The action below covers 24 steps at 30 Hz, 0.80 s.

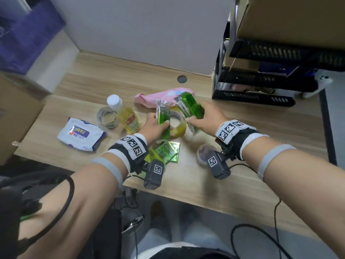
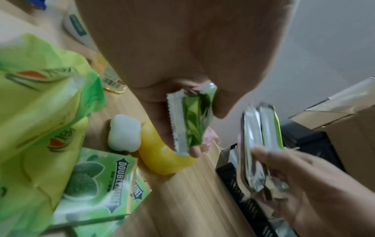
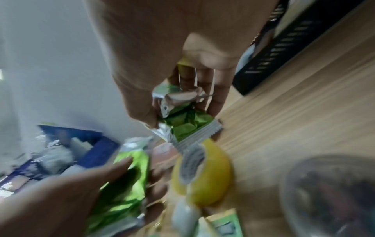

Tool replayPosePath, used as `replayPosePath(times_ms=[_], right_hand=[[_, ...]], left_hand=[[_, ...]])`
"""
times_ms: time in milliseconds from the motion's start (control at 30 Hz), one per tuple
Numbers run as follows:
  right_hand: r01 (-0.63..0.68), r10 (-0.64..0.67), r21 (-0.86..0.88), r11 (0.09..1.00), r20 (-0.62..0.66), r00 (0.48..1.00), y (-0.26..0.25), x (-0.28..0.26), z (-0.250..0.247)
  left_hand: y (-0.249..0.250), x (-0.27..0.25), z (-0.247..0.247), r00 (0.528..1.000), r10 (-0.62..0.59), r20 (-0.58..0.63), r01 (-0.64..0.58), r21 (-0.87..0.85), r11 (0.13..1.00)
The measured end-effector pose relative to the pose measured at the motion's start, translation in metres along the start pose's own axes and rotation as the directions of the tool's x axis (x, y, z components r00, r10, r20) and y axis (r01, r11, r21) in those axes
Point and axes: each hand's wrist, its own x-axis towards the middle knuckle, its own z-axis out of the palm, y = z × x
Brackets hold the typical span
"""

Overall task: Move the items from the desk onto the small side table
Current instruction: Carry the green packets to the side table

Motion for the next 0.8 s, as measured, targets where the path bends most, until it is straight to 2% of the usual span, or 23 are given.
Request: replayPosePath(times_ms=[100,133,200,300,400,467,533,633,800], right_hand=[[0.058,-0.057,-0.029,0.998,0.053,0.997,-0.040,-0.015,0.017],[0.059,-0.058,-0.032,0.998,0.050,0.997,-0.049,-0.020,0.024],[0.047,-0.047,-0.021,0.999,0.012,0.999,-0.061,-0.027,0.040],[0.084,-0.084,0.040,0.996,0.002,0.996,-0.074,-0.034,0.057],[0.175,-0.178,0.037,0.984,0.104,0.979,-0.070,-0.039,0.062],[0.097,-0.103,0.039,0.994,0.182,0.978,-0.059,-0.042,0.066],[-0.033,0.040,-0.039,0.999,0.219,0.975,-0.039,-0.040,0.076],[-0.165,0.248,-0.320,0.933,0.238,0.939,-0.020,-0.034,0.098],[-0.219,0.347,-0.435,0.874,0.240,0.907,-0.020,-0.028,0.128]], left_hand=[[0.013,-0.017,-0.001,0.988,0.009,0.153,0.031,-0.257,0.966],[0.018,-0.025,-0.002,0.976,0.017,0.219,0.050,-0.297,0.954],[0.019,-0.033,-0.004,0.964,0.025,0.266,0.056,-0.290,0.955],[0.005,-0.030,-0.009,0.984,0.059,0.166,-0.015,-0.259,0.966],[-0.008,-0.024,-0.022,0.995,0.084,0.059,-0.065,-0.267,0.962],[-0.014,-0.021,-0.036,0.998,0.058,-0.018,-0.061,-0.255,0.965],[-0.024,-0.016,-0.051,0.998,0.014,-0.055,-0.025,-0.190,0.982],[-0.034,-0.015,-0.066,1.000,-0.003,0.006,0.004,-0.122,0.993],[-0.038,-0.017,-0.067,0.998,0.014,0.061,-0.009,-0.076,0.997]])
